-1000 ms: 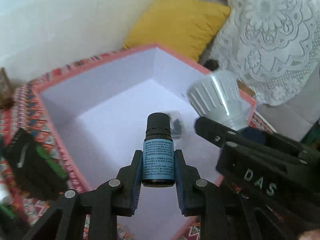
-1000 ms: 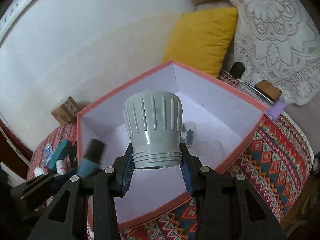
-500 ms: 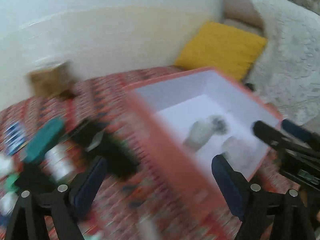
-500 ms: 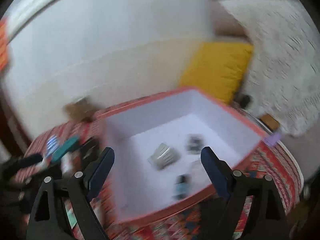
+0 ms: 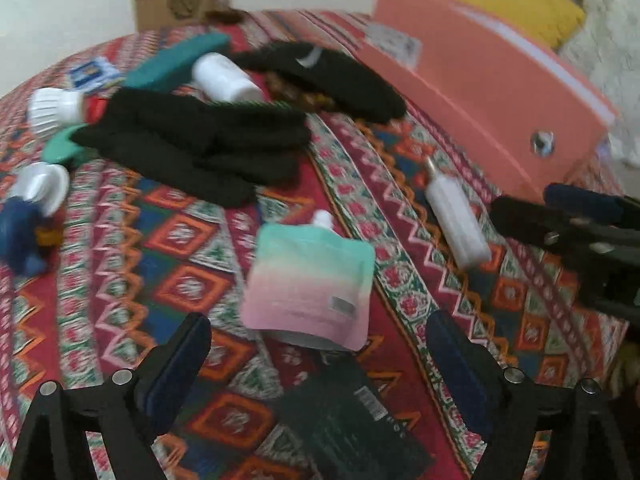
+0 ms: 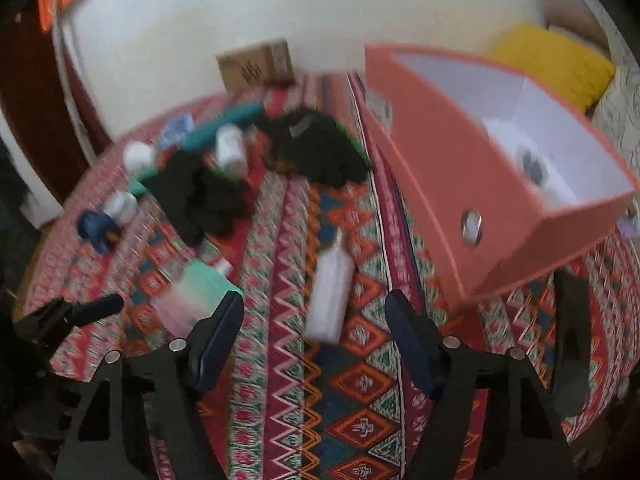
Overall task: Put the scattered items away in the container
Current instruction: 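Grasp the pastel pouch with the left gripper while the right gripper grasps the white tube lamp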
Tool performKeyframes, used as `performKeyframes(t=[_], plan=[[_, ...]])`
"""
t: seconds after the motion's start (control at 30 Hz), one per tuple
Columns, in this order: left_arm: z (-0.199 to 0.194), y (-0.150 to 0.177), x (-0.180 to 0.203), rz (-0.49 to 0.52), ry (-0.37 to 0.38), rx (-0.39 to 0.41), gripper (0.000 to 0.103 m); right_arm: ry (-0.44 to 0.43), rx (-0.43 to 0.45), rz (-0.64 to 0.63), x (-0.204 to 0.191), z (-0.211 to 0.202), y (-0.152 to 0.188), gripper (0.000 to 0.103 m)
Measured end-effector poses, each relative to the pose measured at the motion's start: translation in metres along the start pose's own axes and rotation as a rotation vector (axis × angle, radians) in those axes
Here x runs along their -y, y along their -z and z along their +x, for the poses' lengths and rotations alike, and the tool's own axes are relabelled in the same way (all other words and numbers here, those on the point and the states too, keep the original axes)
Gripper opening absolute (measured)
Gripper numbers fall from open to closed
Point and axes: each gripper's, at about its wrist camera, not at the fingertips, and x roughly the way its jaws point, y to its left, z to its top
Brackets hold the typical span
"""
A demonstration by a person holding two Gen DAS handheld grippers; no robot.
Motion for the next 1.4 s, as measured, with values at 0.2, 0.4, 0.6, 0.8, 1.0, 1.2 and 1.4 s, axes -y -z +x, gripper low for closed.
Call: performKeyframes(t=[0.2,0.4,0.6,0.8,1.0,1.2,1.4], plan=[[0.034,-0.008,-0.002,-0.013,0.008,-0.052,0.091,0.018,-0.075,0.053,0.016,0.035,0.005,0.075],[0.050,-0.007,-0.001,0.042,-0.036,-0.049,0.094,-0.008,-0.140,0.077,0.018,0.059,0.006,0.074],[0.056,-0.007,0.004,0.095,-0.064,-0.045,0.092,0.017,-0.139,0.047,0.012,0.067,0.005,0.057],[0.046,-0.010,-0.004,0.082,-0.036,-0.092,0.067,-0.009,-0.133,0.010,0.005,0.068,0.002,0.028],[0.029,-0.010,0.005,0.091,-0.048,-0.060,0.061,-0.082,-0.117,0.004,-0.004,0.057,0.001,0.028],[0.006,-0.016,0.001,0.058,-0.045,-0.019,0.061,-0.137,-0.074,-0.022,-0.015,0.031,-0.001,0.028],[-0.028,-0.023,-0.003,0.030,-0.056,0.048,0.061,-0.178,-0.025,-0.038,-0.023,0.003,-0.005,0.028]])
